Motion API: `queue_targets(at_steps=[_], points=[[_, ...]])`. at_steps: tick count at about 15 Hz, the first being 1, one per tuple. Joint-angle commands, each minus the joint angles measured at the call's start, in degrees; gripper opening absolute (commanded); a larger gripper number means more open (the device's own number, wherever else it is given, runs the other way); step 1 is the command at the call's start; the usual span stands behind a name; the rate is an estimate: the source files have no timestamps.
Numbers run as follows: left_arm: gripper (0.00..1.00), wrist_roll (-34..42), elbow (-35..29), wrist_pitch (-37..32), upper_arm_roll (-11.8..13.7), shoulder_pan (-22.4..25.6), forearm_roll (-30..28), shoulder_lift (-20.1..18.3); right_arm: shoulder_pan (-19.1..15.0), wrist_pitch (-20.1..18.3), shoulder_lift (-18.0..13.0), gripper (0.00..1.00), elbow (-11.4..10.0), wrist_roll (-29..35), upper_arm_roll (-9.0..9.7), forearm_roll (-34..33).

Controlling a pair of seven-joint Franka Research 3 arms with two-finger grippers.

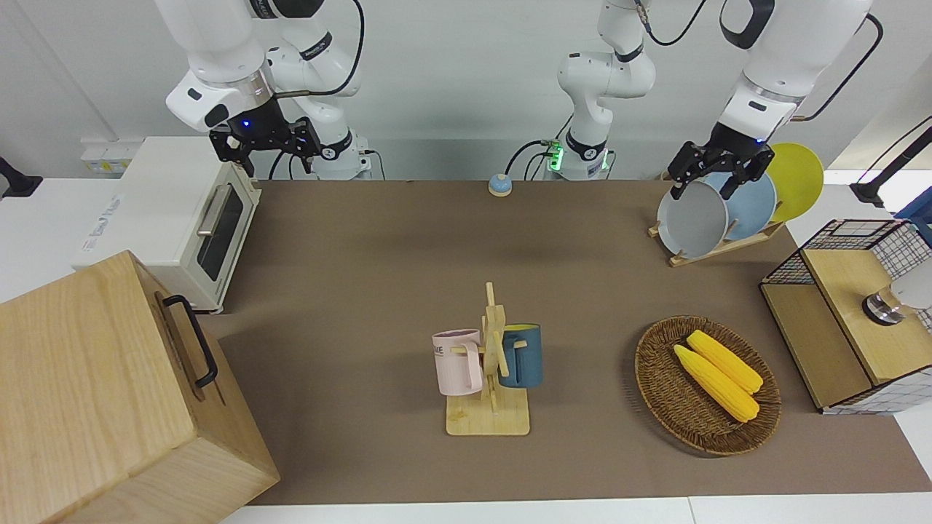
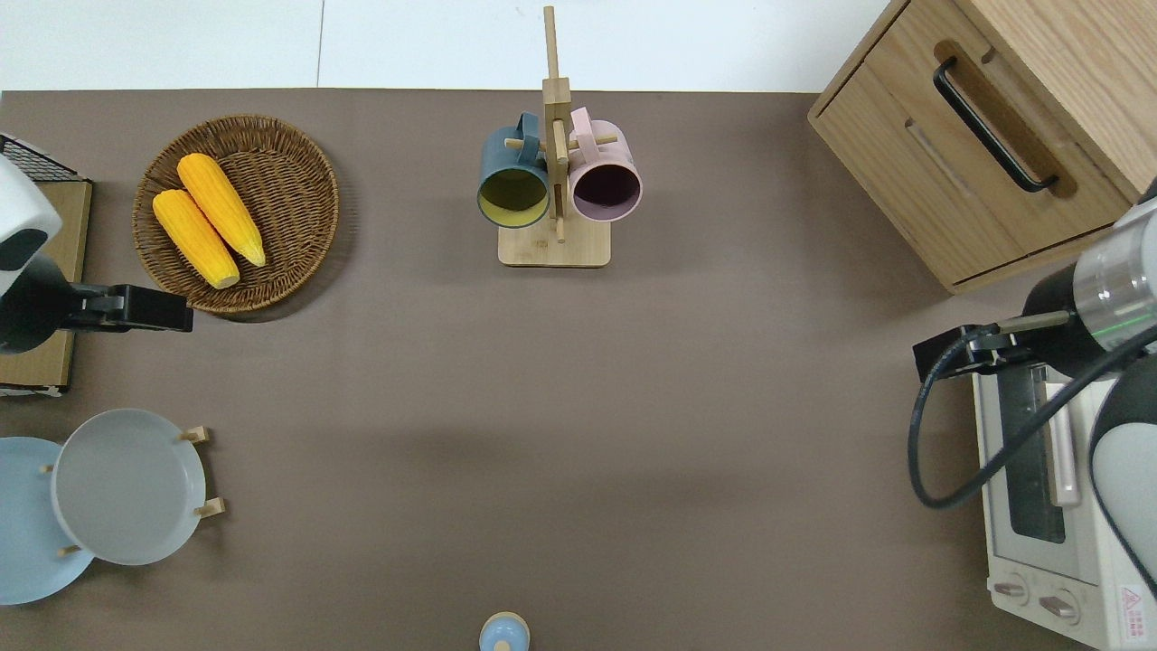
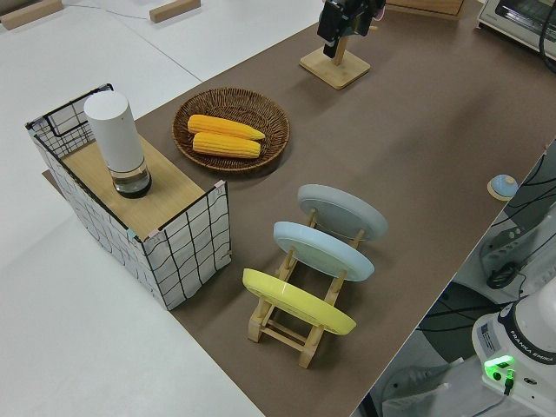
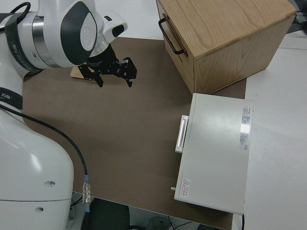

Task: Pick gray plate from table and place it on lower plate rack with left arm
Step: 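Open the left gripper and withdraw it away from the rack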

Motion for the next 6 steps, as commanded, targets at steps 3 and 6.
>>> queue_targets(at_steps=[3, 6], points=[[1.00, 0.40, -1.08, 0.93, -1.64, 0.53, 1.34, -0.18, -1.32, -0.70, -0.12, 0.983, 0.41, 0.68, 1.21, -0.28], [1.00, 0.14, -1.35, 0.66, -3.66, 2.72, 0.99, -0.18, -1.32, -0.62, -0.12, 0.983, 0.41, 0.68, 1.21, -0.37]])
